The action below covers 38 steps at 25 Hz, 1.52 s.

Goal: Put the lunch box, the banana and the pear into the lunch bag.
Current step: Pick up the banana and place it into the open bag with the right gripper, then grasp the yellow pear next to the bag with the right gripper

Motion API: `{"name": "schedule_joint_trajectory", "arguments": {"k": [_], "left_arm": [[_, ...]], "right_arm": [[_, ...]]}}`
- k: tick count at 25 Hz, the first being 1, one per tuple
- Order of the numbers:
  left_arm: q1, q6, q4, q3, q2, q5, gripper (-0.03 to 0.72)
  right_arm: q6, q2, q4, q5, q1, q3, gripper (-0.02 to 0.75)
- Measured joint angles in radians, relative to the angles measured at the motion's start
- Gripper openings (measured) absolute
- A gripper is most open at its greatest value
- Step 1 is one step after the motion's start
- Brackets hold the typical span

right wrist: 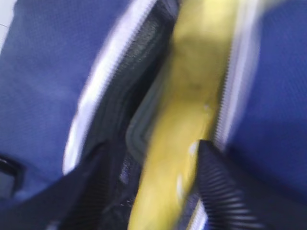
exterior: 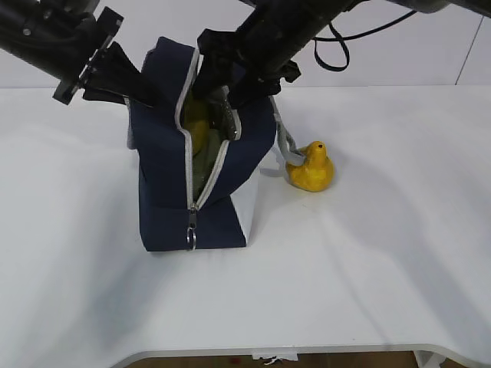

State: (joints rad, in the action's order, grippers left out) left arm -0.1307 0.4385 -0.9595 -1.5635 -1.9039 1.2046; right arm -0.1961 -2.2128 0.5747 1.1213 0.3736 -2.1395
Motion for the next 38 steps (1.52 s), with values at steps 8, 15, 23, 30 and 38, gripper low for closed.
{"name": "schedule_joint_trajectory", "arguments": {"k": [8,15,23,30,38], "left_arm": [[0.0,0.0,0.023,0.0,0.0,0.0,0.006],[0.0,0.0,0.046,0.0,0.0,0.0,0.006],[0.0,0.0,0.065,0.0,0.0,0.0,0.006],[0.0,0.0,0.067,0.0,0.0,0.0,0.006],[0.0,0.0,0.067,0.0,0.0,0.0,0.006]], "right_arm": [[0.077,0.01,-0.191,0.114,0.001,-0.159,0.552],[0.14,0.107,-0.396,0.128,0.001,-0.119,0.552],[0.221,0.183,-0.636,0.132,0.002,0.092,0.531],[0.254,0.111,-0.693,0.13,0.002,0.129,0.53],[0.268,-0.002,-0.7,0.126,0.002,0.129,0.529]]}}
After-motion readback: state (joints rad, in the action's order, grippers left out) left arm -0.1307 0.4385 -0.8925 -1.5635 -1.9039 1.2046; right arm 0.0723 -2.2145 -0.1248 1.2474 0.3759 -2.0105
